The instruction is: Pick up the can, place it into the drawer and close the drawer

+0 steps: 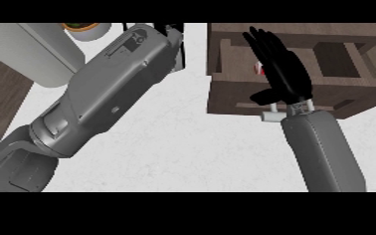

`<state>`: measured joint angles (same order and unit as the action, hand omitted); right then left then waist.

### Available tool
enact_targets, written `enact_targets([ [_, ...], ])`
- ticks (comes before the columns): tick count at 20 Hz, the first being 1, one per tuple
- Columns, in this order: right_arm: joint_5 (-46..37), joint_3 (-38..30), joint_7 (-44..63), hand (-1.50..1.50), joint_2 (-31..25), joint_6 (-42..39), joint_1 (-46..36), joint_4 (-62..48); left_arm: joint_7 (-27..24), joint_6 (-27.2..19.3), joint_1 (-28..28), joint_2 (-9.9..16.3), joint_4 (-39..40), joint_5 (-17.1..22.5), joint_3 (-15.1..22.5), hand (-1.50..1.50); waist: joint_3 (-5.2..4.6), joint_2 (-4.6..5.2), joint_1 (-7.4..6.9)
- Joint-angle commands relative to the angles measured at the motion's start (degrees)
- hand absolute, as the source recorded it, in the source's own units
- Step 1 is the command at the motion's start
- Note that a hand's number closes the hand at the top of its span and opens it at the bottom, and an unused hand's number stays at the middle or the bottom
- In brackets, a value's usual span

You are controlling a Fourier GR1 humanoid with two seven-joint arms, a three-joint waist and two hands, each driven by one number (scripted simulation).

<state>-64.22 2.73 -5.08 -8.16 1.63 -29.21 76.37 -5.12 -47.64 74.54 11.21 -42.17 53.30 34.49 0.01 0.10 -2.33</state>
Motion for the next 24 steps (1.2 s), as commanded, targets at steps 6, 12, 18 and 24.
enact_targets([
  [6,-6.4,-3.9,-1.0,-1.5,0.3,14.2,-11.8,-27.6,6.3,-1.8,-2.4,5.7,-8.1,-2.6,0.3,-1.5,0.06,0.26,-0.83],
  [12,-8.2,-6.0,-1.3,-1.5,1.7,23.4,-16.5,-38.5,7.9,-1.4,-4.8,9.0,-12.3,-3.8,-0.8,-1.5,0.08,0.55,-0.93],
  [18,-9.6,-8.3,-2.3,-1.5,0.8,31.6,-20.3,-47.0,9.7,-2.1,-7.6,9.5,-16.7,-5.0,-0.4,-1.5,0.09,0.67,-1.21],
  [24,-9.1,-11.4,-3.8,-1.5,-1.3,35.6,-26.8,-54.3,10.1,-0.1,-9.7,12.6,-19.9,-5.5,-2.0,-1.5,0.11,0.96,-2.12],
])
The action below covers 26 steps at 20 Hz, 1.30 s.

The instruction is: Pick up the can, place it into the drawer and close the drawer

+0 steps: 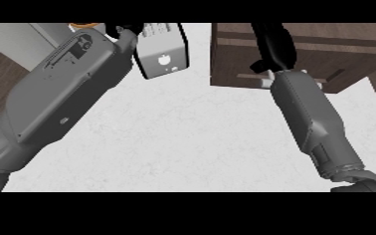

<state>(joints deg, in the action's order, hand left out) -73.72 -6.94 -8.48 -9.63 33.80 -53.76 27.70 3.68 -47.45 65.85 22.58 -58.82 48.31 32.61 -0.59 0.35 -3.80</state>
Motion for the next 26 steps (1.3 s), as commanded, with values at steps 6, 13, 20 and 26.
enact_targets([
  [6,0.0,-3.5,0.7,-1.5,-1.6,5.9,-8.1,-10.7,1.0,-0.5,-4.3,1.8,-6.5,-1.9,0.2,-1.5,0.69,0.94,-1.33],
  [13,-1.6,-3.6,4.8,-1.5,-3.6,3.4,-15.4,-14.4,3.2,-0.2,-2.2,1.8,-5.4,-2.2,-0.7,-1.5,0.69,1.62,-2.03],
  [20,1.6,-6.4,0.1,-1.5,-4.7,-3.5,-19.1,-17.1,4.8,-0.5,-2.5,3.0,-8.4,-2.9,-0.2,-1.5,0.75,1.97,-3.44],
  [26,16.6,-19.9,-10.0,-1.5,-1.7,-8.3,-18.4,-16.0,5.3,-0.2,-5.0,4.5,-10.4,-2.6,-0.5,-1.5,1.03,1.34,-2.98],
])
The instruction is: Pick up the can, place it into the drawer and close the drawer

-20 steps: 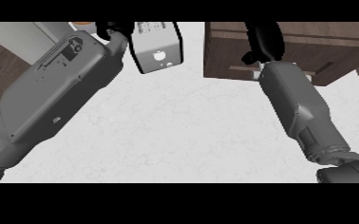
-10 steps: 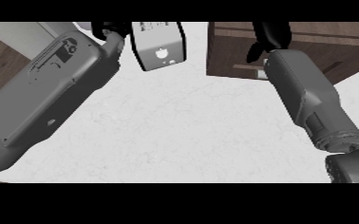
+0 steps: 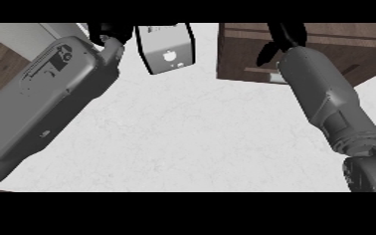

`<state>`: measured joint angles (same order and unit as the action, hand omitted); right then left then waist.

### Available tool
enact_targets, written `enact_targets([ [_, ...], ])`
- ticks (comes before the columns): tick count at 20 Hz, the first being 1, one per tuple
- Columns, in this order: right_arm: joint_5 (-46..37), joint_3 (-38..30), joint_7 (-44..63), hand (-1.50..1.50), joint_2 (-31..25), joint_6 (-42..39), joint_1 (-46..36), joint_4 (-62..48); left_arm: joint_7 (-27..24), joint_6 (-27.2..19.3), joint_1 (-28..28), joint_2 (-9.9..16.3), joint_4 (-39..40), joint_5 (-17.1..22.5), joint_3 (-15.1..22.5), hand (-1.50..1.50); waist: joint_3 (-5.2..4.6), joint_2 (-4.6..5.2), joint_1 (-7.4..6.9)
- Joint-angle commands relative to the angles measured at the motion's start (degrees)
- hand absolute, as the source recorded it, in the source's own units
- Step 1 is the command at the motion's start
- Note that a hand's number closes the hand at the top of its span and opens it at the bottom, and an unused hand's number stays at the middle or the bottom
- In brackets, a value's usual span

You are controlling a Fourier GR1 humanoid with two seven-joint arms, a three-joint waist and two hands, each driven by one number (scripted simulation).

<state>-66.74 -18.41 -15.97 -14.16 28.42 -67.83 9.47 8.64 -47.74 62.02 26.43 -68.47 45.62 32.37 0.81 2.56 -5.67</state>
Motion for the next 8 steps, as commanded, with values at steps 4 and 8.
enact_targets([
  [4,15.5,-14.2,-6.3,-1.5,3.8,-3.7,-2.8,2.4,1.1,0.6,-0.8,1.2,-1.4,-0.1,-0.3,-1.5,-0.38,-0.5,-0.75],
  [8,16.6,-15.5,-7.9,-1.5,2.1,-7.3,-4.7,1.9,0.8,0.5,-2.7,1.5,-3.5,-0.6,-0.3,-1.5,-0.62,-0.61,-0.79],
])
